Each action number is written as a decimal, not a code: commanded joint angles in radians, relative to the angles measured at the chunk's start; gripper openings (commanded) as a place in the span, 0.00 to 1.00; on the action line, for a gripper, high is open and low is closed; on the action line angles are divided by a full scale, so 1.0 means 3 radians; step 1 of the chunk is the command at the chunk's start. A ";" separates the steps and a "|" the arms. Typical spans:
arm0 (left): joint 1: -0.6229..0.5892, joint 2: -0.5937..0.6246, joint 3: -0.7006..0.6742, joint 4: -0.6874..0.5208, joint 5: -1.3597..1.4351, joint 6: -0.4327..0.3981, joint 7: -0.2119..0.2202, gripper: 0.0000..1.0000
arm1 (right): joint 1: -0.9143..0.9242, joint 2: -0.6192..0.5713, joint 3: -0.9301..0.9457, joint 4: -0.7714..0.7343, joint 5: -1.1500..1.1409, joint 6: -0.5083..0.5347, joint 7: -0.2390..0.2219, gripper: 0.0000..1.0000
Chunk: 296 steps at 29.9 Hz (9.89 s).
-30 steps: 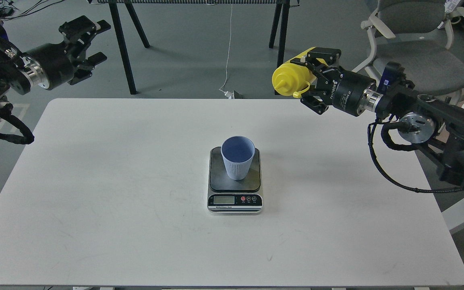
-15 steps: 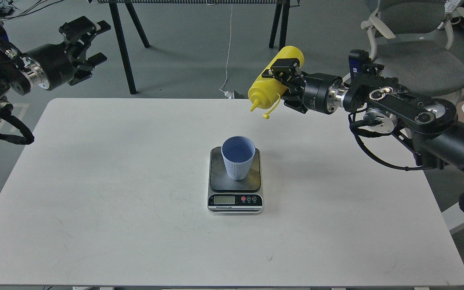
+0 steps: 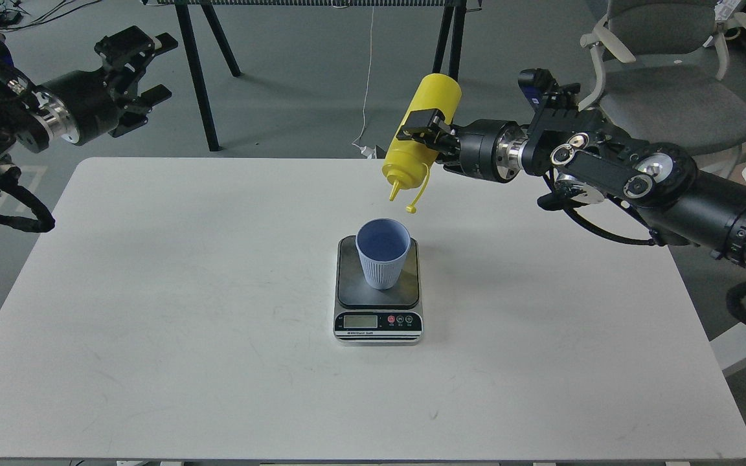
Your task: Pour seasoning into cup on scale with both arms
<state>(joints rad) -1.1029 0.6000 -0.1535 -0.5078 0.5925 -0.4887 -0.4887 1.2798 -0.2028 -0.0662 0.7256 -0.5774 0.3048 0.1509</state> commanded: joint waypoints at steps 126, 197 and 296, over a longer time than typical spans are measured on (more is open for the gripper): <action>0.0051 -0.0011 0.0010 -0.0005 0.0050 0.0000 0.0000 0.99 | -0.2894 -0.1201 0.3206 0.1493 0.2962 0.0613 0.0013 0.31; 0.0092 -0.0016 0.0072 -0.0005 0.0086 0.0000 0.0000 0.99 | -0.3770 0.0252 0.3682 0.0741 0.2993 0.0613 0.0039 0.96; 0.0102 -0.0287 0.0010 0.0026 0.0142 0.0000 0.0000 0.99 | -0.5698 -0.2013 0.4842 0.2961 0.3009 0.0613 0.0018 0.99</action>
<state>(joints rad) -1.0683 0.5190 -0.1502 -0.4979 0.6363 -0.4887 -0.4887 -0.4336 -0.7646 1.3314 1.6139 0.3239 0.4889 0.1596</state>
